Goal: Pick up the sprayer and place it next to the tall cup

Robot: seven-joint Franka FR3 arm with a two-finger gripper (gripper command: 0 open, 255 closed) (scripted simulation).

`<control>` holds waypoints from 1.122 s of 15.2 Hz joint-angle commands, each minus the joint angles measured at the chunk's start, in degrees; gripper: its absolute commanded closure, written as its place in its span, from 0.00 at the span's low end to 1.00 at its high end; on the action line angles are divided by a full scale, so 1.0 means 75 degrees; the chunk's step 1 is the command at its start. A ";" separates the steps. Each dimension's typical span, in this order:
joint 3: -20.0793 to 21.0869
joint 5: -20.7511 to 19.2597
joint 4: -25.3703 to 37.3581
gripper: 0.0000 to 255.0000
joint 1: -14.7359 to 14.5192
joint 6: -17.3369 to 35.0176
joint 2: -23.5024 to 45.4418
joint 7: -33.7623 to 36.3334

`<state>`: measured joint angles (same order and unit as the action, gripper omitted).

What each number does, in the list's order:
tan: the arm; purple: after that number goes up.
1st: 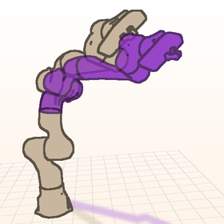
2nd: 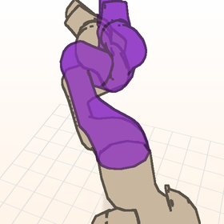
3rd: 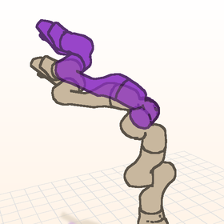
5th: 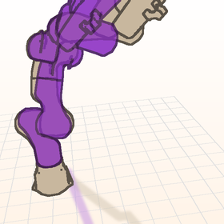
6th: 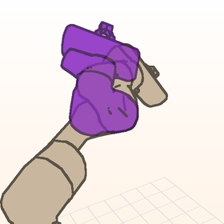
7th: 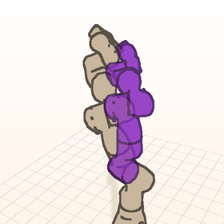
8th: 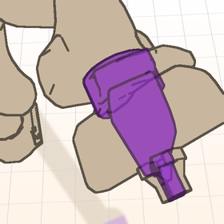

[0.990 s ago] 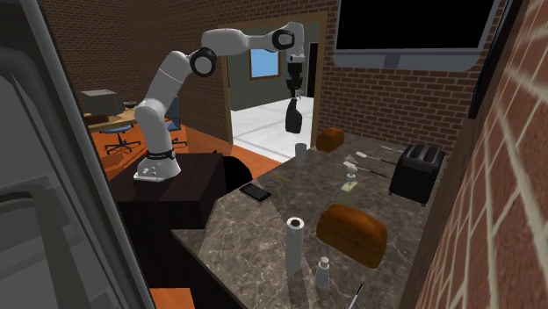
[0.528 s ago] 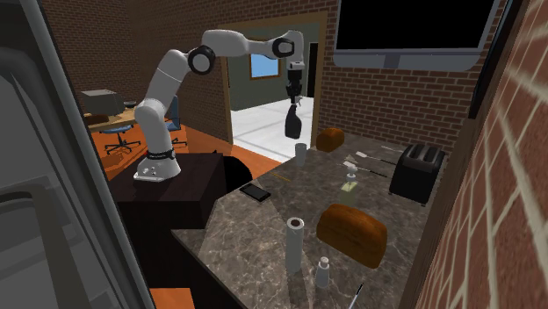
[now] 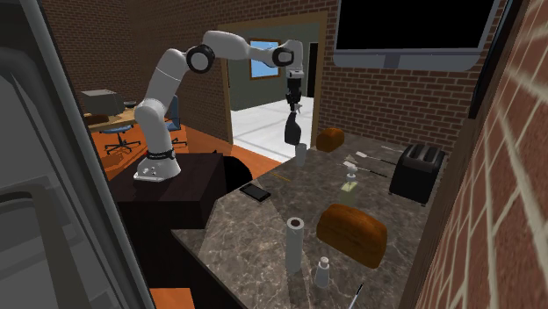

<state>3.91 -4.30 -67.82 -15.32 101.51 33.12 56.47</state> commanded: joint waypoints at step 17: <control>-0.0020 -0.0047 -0.1385 1.00 0.0020 0.1687 0.0300 0.0091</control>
<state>3.80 -4.64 -78.09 -15.24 113.67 35.03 57.22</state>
